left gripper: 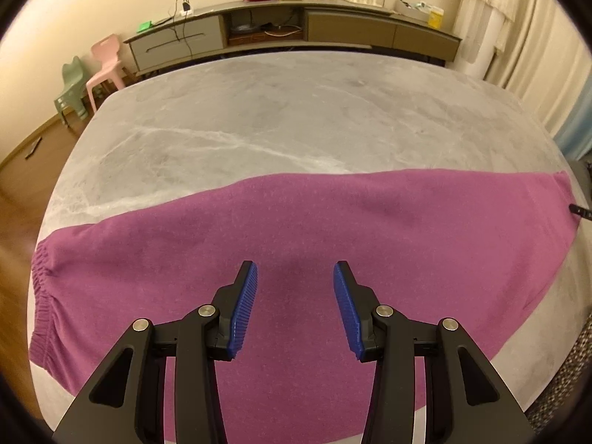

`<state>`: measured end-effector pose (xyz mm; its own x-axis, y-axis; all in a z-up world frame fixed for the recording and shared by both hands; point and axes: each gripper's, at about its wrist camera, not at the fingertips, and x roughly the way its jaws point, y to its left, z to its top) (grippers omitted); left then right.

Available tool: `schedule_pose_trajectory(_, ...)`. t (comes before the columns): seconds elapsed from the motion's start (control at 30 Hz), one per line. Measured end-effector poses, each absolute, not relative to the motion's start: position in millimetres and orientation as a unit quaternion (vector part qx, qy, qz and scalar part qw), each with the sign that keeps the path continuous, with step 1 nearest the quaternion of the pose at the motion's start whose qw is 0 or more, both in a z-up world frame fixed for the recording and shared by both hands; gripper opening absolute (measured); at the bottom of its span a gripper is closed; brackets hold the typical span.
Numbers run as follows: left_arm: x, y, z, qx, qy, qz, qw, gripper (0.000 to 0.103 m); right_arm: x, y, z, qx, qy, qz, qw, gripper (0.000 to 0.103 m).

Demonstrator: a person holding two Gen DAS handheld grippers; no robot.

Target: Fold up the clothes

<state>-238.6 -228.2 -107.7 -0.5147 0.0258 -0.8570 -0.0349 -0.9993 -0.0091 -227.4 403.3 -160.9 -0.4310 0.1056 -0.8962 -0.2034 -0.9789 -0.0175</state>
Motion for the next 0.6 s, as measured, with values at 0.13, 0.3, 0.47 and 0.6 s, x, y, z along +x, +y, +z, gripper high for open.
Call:
schedule_pose_trajectory(0.13, -239, -233, -104, -0.488, -0.004, 0.873, 0.017, 0.046, -223, 393, -157, -0.526, 0.07, 0.847, 0.047, 0.023)
schedule_pose_trajectory(0.3, -237, -234, -99, -0.478, -0.007, 0.878, 0.022, 0.046, -203, 340, -125, -0.457, 0.018, 0.889, 0.005, 0.021)
schedule_pose_trajectory(0.47, -239, -234, -102, -0.481, -0.024, 0.876, 0.031, 0.046, -171, 243, -125, -0.436, -0.045, 0.89, -0.127, 0.023)
schedule_pose_trajectory(0.6, -242, -224, -112, -0.49, -0.02, 0.87, 0.04, 0.046, -167, 204, -149, -0.473, -0.104, 0.858, -0.17, 0.049)
